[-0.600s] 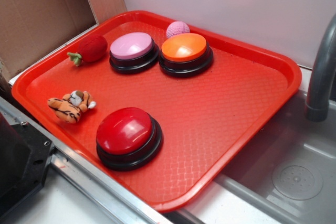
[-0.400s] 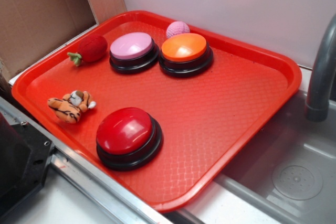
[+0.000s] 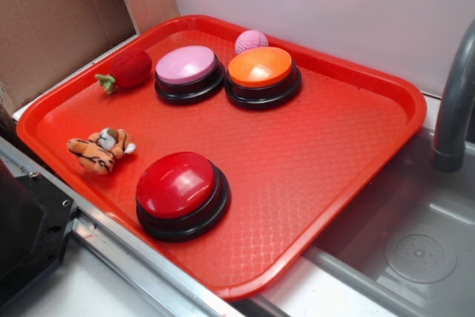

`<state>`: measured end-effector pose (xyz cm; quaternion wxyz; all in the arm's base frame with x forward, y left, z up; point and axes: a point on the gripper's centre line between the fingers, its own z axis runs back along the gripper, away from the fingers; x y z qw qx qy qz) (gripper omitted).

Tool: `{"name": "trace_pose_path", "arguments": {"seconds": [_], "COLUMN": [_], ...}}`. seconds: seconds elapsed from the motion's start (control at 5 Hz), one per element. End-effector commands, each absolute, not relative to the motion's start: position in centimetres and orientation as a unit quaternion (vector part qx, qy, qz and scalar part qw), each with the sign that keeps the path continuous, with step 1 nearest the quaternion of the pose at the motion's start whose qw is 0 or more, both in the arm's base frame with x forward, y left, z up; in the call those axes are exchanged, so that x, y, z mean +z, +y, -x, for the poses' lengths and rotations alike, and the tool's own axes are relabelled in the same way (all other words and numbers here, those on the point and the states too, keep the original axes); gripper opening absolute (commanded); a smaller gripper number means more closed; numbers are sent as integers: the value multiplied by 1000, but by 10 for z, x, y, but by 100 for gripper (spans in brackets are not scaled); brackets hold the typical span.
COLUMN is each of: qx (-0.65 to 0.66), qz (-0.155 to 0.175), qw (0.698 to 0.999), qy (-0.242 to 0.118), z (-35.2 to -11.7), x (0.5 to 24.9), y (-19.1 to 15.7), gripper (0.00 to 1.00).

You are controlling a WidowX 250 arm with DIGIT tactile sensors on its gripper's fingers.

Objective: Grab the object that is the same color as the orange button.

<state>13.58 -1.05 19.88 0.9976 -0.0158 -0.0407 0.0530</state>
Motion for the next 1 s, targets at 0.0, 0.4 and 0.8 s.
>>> {"name": "trace_pose_path", "arguments": {"seconds": [0.0,0.4,0.8], "qx": [82,109,114], "qz": [24,2,-29], "qw": [994,993,993], "qy": [-66,-53,-21], "z": [-166,-168,-160], "x": [136,82,39], "y": [14,29,32], "gripper": [100,100,100]}}
